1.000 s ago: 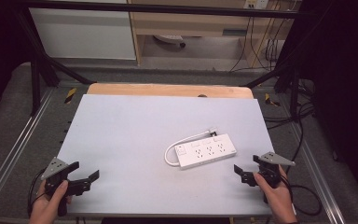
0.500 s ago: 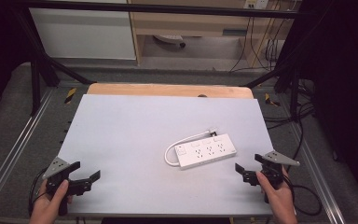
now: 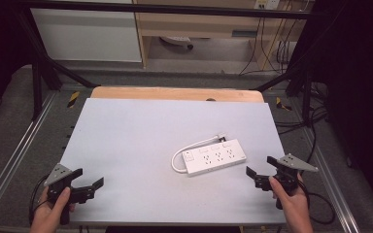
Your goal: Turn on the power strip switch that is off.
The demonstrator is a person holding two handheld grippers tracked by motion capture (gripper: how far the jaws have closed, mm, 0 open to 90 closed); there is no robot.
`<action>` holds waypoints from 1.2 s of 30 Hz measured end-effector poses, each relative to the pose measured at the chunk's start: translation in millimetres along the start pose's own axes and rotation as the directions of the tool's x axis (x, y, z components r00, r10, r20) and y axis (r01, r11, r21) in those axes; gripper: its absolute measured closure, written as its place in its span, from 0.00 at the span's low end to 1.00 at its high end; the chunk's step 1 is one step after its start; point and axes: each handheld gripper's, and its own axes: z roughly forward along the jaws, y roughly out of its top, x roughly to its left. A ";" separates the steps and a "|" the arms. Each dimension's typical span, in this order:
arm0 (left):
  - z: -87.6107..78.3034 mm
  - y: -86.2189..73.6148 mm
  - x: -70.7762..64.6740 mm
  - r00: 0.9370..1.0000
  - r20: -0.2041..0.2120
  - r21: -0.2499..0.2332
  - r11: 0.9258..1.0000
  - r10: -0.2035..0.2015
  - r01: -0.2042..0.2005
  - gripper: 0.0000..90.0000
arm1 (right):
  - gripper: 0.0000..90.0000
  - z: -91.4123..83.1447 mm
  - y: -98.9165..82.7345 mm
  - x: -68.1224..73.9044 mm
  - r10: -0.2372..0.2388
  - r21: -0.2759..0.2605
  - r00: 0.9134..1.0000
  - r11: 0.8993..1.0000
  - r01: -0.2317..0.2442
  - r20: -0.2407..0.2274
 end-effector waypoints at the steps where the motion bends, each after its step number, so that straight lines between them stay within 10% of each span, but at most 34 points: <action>1: 0.0 0.1 0.3 1.000 0.000 -0.001 1.000 0.001 -0.001 0.08 | 0.03 -0.8 2.1 0.3 -0.006 -0.003 1.000 1.000 0.006 0.000; 36: 0.9 -0.7 0.9 1.000 0.001 0.010 1.000 0.002 -0.002 0.08 | 0.03 7.5 50.5 -4.2 -0.034 -0.092 0.999 0.995 0.037 0.035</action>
